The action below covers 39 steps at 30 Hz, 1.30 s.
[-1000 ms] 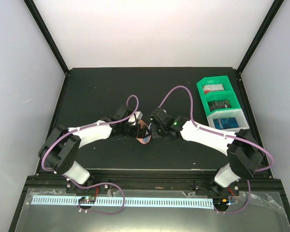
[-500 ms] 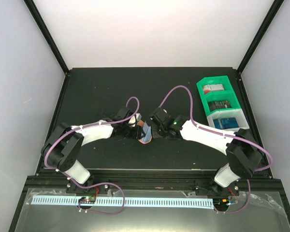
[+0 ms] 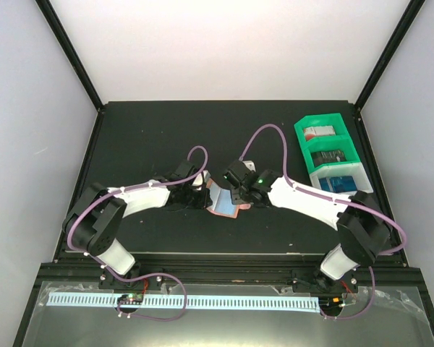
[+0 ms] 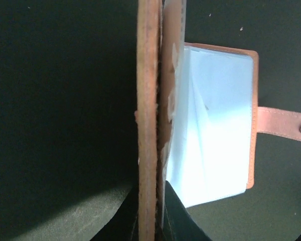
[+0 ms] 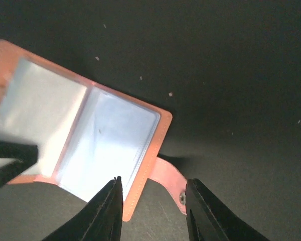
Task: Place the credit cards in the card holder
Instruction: Open the card holder at the center of the board.
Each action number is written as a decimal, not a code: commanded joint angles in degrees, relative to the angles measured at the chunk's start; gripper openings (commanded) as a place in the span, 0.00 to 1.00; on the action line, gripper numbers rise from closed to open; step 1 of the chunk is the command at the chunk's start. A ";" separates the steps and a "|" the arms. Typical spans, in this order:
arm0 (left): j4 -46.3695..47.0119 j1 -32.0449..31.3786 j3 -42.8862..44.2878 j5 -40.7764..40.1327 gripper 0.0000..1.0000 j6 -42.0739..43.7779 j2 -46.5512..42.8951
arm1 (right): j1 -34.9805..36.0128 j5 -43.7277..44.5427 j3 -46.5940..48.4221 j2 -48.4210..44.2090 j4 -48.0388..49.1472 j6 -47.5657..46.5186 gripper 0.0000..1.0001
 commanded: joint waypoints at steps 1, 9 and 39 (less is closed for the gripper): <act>1.39 -0.12 -0.96 -0.50 0.06 -2.69 -2.41 | -0.23 2.93 3.55 -3.39 -1.11 -0.34 0.38; 4.72 -0.12 -3.56 0.62 0.11 -7.38 -2.66 | -0.20 -13.88 -0.06 1.44 12.24 1.62 0.37; 5.23 1.15 -8.69 -4.56 0.22 -7.78 -19.97 | -0.04 -19.02 4.48 21.16 19.25 2.94 0.19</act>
